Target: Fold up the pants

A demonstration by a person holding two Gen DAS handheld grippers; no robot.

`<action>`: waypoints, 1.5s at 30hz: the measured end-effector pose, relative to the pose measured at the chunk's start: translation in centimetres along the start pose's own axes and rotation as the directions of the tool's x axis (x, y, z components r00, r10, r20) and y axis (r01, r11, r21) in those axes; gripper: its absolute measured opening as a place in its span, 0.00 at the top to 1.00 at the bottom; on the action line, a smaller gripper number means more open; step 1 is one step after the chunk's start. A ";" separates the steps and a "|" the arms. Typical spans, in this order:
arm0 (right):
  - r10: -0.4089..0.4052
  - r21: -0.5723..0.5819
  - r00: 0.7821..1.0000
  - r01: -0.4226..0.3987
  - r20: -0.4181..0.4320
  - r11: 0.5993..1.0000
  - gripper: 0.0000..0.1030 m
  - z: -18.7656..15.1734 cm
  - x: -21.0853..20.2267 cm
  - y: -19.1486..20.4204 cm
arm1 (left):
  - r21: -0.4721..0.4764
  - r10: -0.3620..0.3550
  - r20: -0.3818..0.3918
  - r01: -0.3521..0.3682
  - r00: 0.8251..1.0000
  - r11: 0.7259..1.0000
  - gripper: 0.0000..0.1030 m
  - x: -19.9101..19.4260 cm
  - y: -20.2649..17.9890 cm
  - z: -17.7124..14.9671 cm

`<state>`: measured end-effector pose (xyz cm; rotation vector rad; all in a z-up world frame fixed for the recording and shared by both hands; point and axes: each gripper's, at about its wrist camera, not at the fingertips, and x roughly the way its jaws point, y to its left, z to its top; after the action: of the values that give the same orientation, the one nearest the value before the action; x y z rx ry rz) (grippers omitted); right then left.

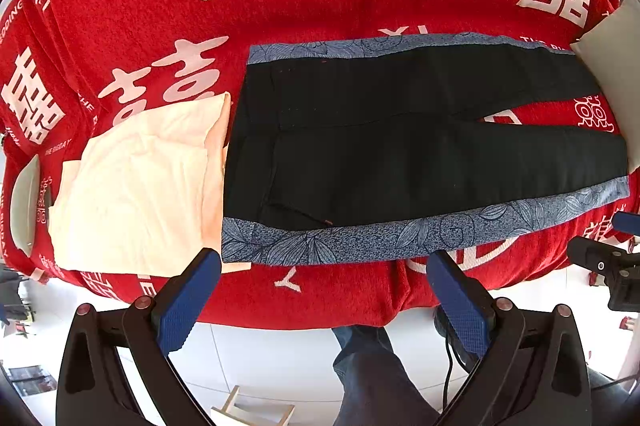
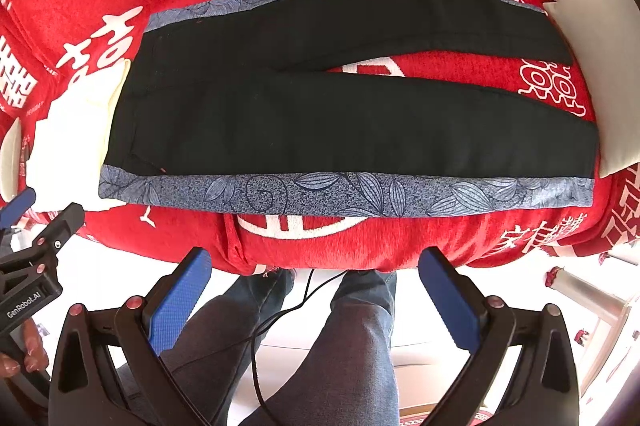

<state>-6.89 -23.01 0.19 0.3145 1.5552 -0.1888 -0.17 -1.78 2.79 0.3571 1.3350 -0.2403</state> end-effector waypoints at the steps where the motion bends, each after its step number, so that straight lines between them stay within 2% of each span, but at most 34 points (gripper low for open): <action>1: 0.000 0.000 1.000 0.000 0.000 1.000 0.00 0.0 0.0 0.0 | 0.000 0.000 0.000 0.000 1.000 1.000 0.00 0.0 0.0 0.0; 19: 0.000 0.016 1.000 0.000 0.001 1.000 0.00 0.0 0.1 -0.3 | 0.004 -0.003 -0.012 0.003 1.000 1.000 0.00 0.1 0.0 -0.2; 24: 0.002 0.028 1.000 -0.002 -0.004 1.000 0.00 -0.1 0.4 -0.4 | -0.034 -0.028 -0.040 0.027 0.999 0.999 0.00 1.0 0.5 -0.3; 28: 0.022 0.058 1.000 -0.022 -0.004 0.998 0.00 -0.1 0.9 -0.8 | -0.083 -0.065 -0.061 0.060 0.996 0.995 0.00 2.1 0.9 -0.3; 33: 0.116 0.125 0.993 -0.115 0.004 0.985 0.00 -0.1 2.1 -1.4 | -0.132 -0.117 -0.067 0.107 0.991 0.985 0.00 3.9 1.4 -0.3; 35: 0.183 0.167 0.983 -0.181 0.001 0.969 0.00 -0.2 3.1 -1.7 | -0.175 -0.152 -0.075 0.137 0.986 0.975 0.00 5.2 2.0 -0.4; 37: 0.268 0.223 0.963 -0.260 -0.008 0.939 0.00 -0.3 4.6 -1.9 | -0.225 -0.192 -0.083 0.170 0.978 0.959 0.00 6.5 2.7 -0.7; 41: 0.433 0.349 0.901 -0.408 0.005 0.844 0.00 -0.7 8.1 -2.4 | -0.326 -0.250 -0.103 0.205 0.963 0.923 0.00 9.9 4.0 -1.6; 44: 0.545 0.432 0.838 -0.504 0.034 0.748 0.00 -1.2 11.3 -2.5 | -0.400 -0.304 -0.104 0.240 0.947 0.884 0.00 12.3 4.9 -2.5; 45: 0.565 0.439 0.824 -0.524 0.042 0.730 0.00 -1.3 12.0 -2.4 | -0.421 -0.319 -0.099 0.251 0.943 0.872 0.00 13.0 5.1 -2.8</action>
<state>-8.71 -23.97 -11.96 1.1411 1.4338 -0.0512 2.09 4.41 -9.87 -0.1792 1.5625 -0.1771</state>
